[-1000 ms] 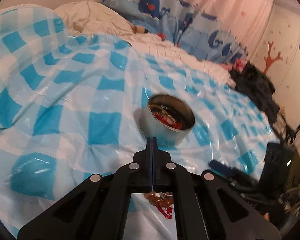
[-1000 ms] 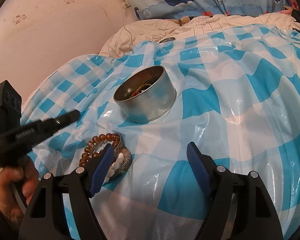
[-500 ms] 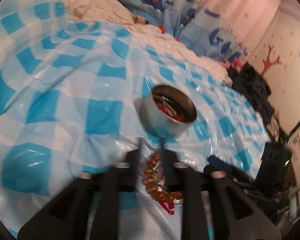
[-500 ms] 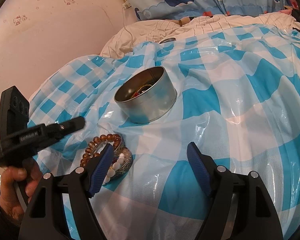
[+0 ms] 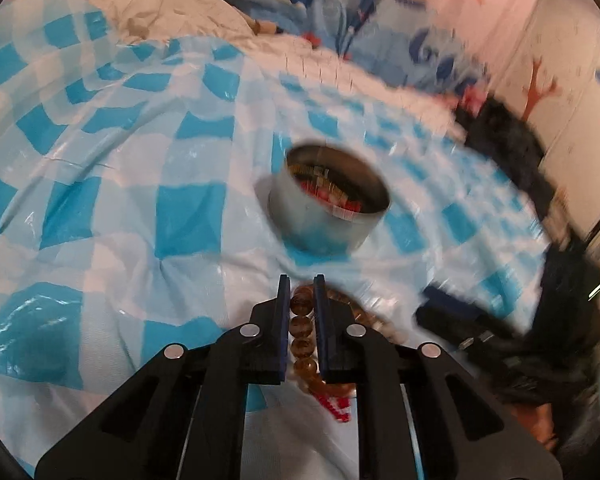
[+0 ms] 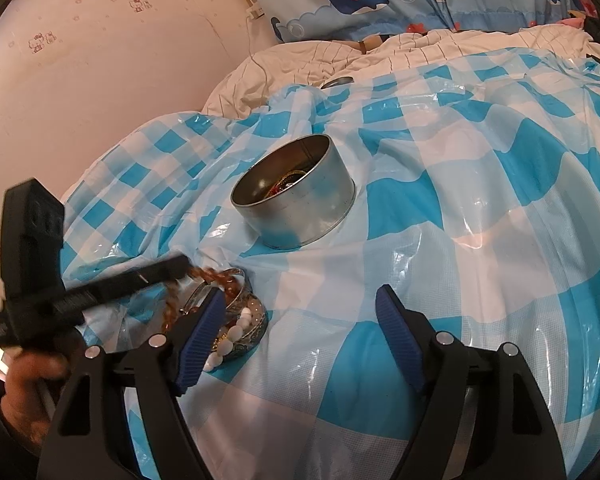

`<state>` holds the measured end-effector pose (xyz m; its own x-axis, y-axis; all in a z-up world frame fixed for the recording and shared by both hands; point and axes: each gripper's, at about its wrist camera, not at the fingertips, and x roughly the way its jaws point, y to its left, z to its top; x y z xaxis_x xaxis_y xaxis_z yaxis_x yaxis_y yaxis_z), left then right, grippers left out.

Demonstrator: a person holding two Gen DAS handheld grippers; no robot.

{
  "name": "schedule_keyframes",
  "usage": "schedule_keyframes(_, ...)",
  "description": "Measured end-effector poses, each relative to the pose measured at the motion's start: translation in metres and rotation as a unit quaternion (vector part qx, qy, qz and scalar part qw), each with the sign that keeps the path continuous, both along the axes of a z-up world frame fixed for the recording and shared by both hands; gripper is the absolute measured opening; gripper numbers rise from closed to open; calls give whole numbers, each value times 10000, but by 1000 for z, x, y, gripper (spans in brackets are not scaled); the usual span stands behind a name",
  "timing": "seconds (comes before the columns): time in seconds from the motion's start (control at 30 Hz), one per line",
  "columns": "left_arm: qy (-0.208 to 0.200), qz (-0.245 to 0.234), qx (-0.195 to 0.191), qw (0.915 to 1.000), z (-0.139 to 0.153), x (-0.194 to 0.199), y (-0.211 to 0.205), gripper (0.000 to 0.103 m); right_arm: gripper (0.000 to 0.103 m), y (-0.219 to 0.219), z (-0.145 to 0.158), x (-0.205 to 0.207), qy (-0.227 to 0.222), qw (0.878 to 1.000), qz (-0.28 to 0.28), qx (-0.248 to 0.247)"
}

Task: Organize jewelry

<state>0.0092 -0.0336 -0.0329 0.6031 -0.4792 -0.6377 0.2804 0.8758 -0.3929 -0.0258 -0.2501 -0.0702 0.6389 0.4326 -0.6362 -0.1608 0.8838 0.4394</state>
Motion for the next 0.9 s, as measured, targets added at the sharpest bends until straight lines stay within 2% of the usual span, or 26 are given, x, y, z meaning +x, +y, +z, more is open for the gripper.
schedule_keyframes(0.07,-66,166,-381,9991,8,0,18,10,74,1,0,0,0,10000,0,-1)
schedule_keyframes(0.17,-27,541,-663,9963,9,3,43,10,74,0,0,0,0,10000,1,-6)
schedule_keyframes(0.3,232,825,-643,9942,-7,10,55,10,75,2,2,1,-12,10000,-9,-59)
schedule_keyframes(0.4,301,866,-463,9947,-12,12,53,10,80,12,10,-1,-115,9992,-22,-375)
schedule_keyframes(0.47,352,888,-424,9945,-14,13,53,10,83,32,20,-5,-359,9957,317,-787)
schedule_keyframes(0.53,437,932,-408,9938,-18,17,53,10,91,60,29,-10,-630,9882,821,-1129)
schedule_keyframes(0.6,514,962,-403,9932,-23,19,55,10,91,82,31,-9,-700,9801,1185,-1431)
schedule_keyframes(0.7,615,1021,-422,9920,-28,20,58,10,91,102,27,3,-600,9733,1458,-1666)
schedule_keyframes(0.83,654,1061,-460,9911,-30,21,60,10,90,103,21,30,-252,9788,1424,-1450)
schedule_keyframes(0.87,658,1059,-459,9911,-30,22,60,10,88,102,19,33,-206,9789,1445,-1433)
schedule_keyframes(0.9,661,1057,-459,9911,-30,22,59,10,81,102,17,36,-140,9785,1478,-1434)
